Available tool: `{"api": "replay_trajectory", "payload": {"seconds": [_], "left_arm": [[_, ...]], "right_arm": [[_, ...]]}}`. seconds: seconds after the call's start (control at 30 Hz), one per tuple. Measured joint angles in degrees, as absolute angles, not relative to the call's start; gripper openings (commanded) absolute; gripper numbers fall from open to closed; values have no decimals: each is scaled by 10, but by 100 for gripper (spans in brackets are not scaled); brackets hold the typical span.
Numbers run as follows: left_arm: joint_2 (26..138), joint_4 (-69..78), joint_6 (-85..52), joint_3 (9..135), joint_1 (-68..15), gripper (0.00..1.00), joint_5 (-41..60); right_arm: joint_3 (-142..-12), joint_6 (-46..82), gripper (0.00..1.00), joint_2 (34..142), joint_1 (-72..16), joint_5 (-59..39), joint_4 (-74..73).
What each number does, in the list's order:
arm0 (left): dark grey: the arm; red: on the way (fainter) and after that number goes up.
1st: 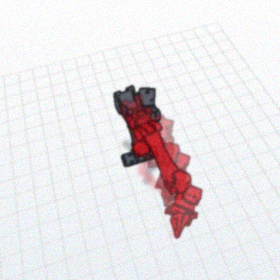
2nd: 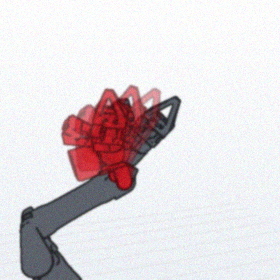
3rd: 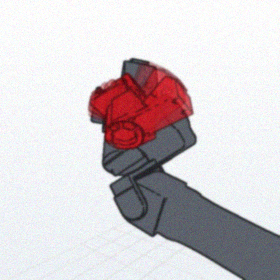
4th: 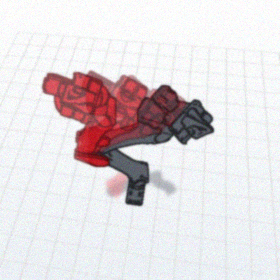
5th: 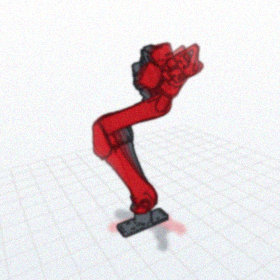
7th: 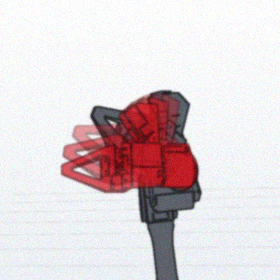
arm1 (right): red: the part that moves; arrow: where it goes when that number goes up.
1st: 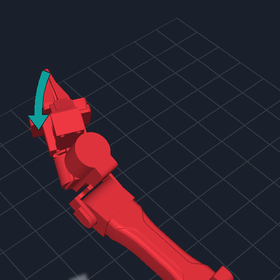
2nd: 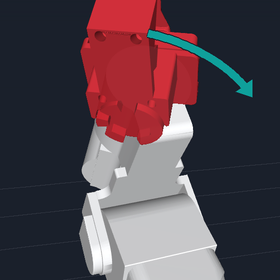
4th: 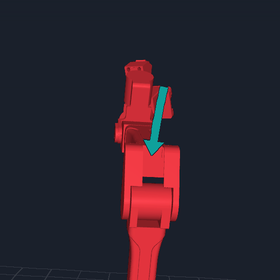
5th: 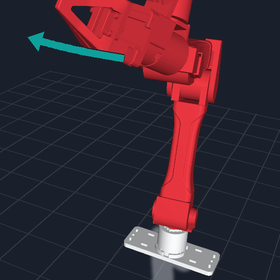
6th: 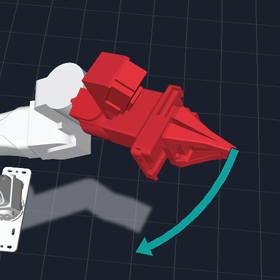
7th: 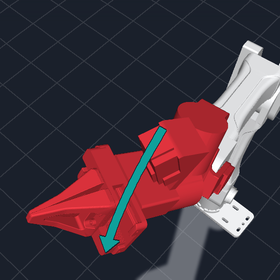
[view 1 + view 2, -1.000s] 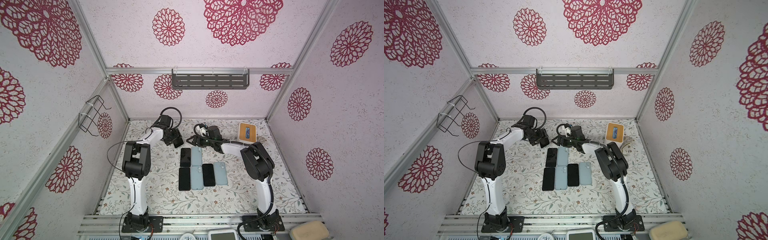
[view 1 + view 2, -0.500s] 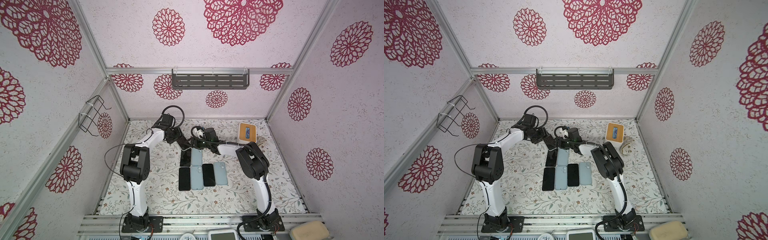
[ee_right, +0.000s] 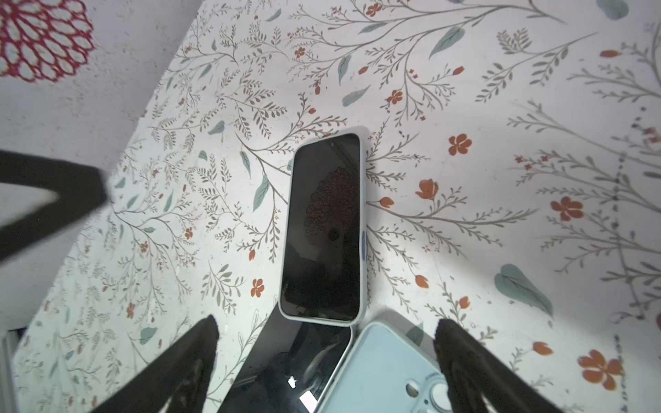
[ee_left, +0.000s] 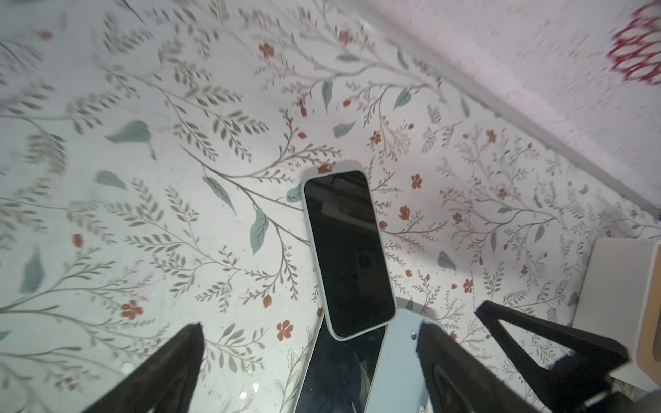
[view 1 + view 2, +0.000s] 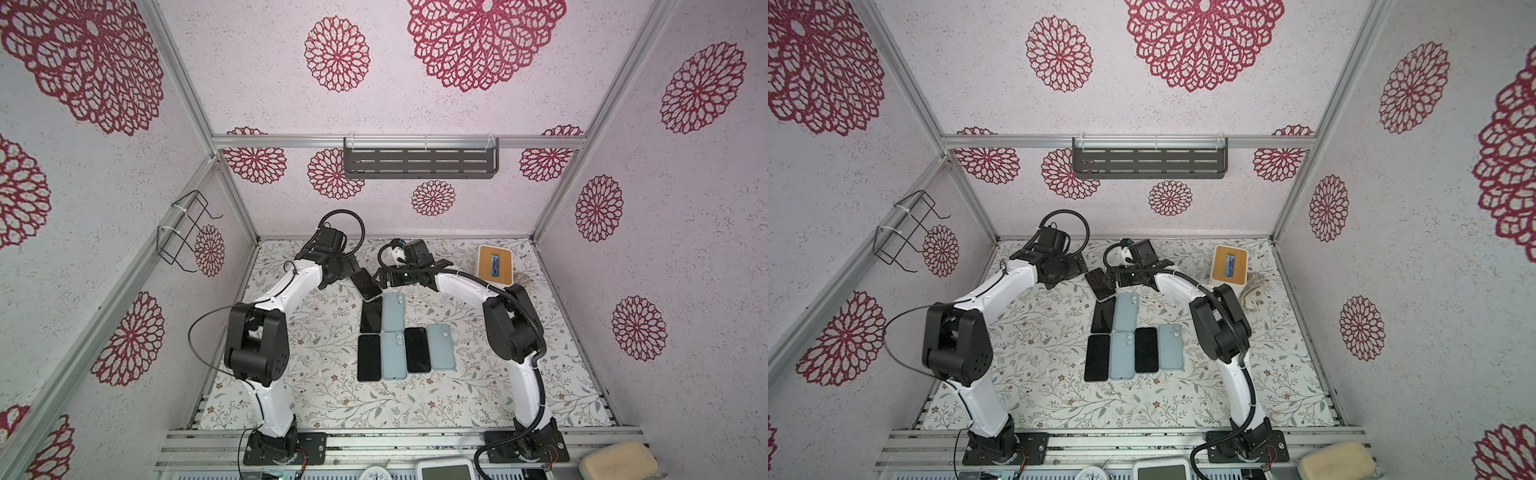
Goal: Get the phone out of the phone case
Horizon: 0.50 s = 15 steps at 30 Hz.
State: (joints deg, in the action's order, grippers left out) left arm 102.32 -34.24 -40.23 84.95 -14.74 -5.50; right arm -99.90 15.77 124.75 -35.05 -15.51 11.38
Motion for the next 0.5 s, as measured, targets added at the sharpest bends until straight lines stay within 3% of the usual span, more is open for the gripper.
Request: {"api": "replay_trajectory", "payload": {"seconds": [0.23,0.5], "left_arm": [[875,-296,-369,828,-137,97,-86],[852,-351,-341,848,-108,97,-107]], "right_arm": [[-1049,91,99,1301,-375,-119,142],[-1138,55,99,1384,-390,-100,182]]}}
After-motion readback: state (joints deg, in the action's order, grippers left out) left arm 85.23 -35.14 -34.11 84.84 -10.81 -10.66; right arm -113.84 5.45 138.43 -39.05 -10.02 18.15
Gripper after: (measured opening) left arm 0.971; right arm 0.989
